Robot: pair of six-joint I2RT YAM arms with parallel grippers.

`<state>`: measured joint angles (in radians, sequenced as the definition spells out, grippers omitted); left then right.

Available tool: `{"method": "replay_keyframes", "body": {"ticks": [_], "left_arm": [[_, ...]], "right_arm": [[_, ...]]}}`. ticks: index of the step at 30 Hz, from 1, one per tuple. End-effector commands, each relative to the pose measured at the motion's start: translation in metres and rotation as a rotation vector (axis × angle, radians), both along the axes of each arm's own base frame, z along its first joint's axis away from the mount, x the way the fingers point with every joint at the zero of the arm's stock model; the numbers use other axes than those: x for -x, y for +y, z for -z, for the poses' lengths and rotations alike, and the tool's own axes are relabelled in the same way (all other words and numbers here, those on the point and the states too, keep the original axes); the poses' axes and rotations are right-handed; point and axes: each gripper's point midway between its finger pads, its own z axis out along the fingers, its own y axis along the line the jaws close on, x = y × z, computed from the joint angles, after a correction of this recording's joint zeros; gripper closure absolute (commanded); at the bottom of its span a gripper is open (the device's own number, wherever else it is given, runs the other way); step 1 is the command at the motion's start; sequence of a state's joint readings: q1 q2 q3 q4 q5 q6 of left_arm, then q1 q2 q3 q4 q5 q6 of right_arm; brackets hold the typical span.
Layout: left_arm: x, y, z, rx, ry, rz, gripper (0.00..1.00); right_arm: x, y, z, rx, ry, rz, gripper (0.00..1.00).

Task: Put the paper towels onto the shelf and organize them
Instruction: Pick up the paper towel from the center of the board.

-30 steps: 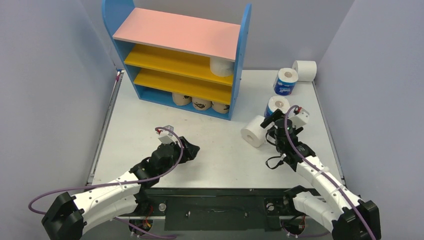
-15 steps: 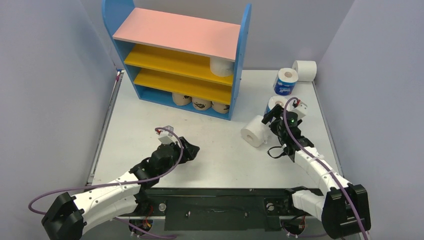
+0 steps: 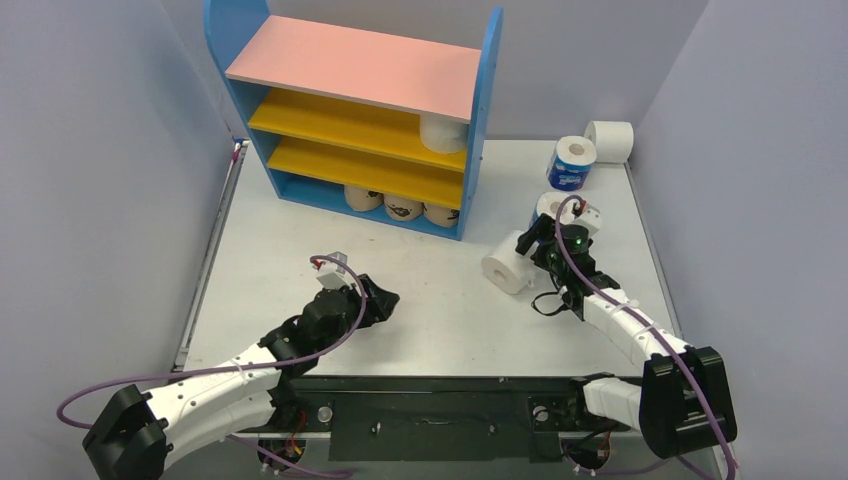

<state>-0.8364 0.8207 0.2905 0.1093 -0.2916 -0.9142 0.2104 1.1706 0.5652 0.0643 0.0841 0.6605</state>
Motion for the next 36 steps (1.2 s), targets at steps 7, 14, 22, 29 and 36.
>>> {"method": "replay_keyframes", "body": {"ticks": [7, 14, 22, 29, 36], "left_arm": [[-0.004, -0.005, -0.007, 0.027, -0.022, -0.007, 0.35], [-0.004, -0.001, -0.006, 0.026, -0.024, -0.019, 0.35], [-0.005, -0.002, -0.004, 0.024, -0.018, -0.021, 0.35], [-0.005, -0.004, -0.003, 0.025, -0.010, -0.017, 0.35], [-0.007, -0.006, -0.005, 0.022, -0.012, -0.017, 0.35]], "right_arm": [[0.021, 0.038, -0.002, -0.064, -0.059, -0.176, 0.25], [0.050, 0.066, -0.011, -0.049, -0.072, -0.230, 0.25], [0.078, 0.085, -0.019, -0.077, -0.084, -0.258, 0.25], [0.072, 0.058, -0.033, -0.059, -0.114, -0.182, 0.22], [0.052, 0.040, -0.025, -0.062, -0.096, -0.154, 0.22]]}}
